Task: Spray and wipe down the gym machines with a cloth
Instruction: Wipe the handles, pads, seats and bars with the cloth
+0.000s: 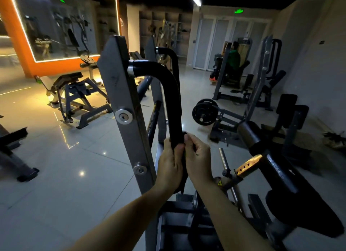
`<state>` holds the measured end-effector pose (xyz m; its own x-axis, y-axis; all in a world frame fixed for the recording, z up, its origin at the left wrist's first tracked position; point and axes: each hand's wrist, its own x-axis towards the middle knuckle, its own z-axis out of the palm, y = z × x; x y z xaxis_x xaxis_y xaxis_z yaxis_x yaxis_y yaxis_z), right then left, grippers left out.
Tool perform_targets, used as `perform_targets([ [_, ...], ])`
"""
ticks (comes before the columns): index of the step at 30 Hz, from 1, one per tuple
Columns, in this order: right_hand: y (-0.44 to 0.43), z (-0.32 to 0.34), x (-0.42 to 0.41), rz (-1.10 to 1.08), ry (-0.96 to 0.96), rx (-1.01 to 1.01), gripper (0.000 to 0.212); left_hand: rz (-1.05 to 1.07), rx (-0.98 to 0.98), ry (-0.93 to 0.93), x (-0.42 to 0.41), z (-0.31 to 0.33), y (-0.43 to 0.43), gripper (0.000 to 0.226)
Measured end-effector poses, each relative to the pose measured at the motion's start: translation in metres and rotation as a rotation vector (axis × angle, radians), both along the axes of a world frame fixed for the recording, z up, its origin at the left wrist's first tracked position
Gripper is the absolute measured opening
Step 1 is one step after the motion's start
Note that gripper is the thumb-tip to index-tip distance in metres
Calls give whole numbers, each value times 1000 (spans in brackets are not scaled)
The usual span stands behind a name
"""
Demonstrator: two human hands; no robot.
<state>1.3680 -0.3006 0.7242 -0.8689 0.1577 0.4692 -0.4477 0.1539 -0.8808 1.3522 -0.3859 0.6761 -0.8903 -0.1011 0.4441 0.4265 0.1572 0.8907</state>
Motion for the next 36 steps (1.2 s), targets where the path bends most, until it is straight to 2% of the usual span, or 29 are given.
perform_targets([
  [7,0,-23,-3,-17,37,-23,24,-107,41,-25,2,-9,-2,41],
  [13,-1,-44,-2,-41,-18,-6,23,-183,54,-142,12,-20,-5,46],
  [15,11,-71,0,-59,-121,20,24,-239,-3,-218,20,-40,-5,35],
  [17,27,-117,13,-27,-277,86,27,-242,-151,-263,31,-64,-2,27],
  [19,37,-165,36,19,-399,144,31,-155,-280,-233,36,-76,1,36],
  [21,36,-190,57,-10,-424,156,29,-89,-337,-237,36,-74,-1,41],
  [23,32,-179,63,-95,-427,15,37,-99,-343,-236,41,-66,-7,45],
  [25,35,-152,53,-138,-490,-113,32,-102,-373,-281,51,-58,-18,59],
  [28,47,-111,41,-124,-523,-94,29,-96,-373,-363,61,-52,-38,67],
  [30,50,-92,36,-94,-511,-25,31,-137,-325,-424,61,-47,-47,62],
  [32,49,-82,34,-67,-525,29,36,-180,-315,-461,59,-44,-53,40],
  [34,47,-74,37,-43,-538,24,40,-220,-348,-396,59,-38,-54,23],
  [36,43,-58,44,-31,-541,-7,35,-277,-340,-385,59,-34,-52,31],
])
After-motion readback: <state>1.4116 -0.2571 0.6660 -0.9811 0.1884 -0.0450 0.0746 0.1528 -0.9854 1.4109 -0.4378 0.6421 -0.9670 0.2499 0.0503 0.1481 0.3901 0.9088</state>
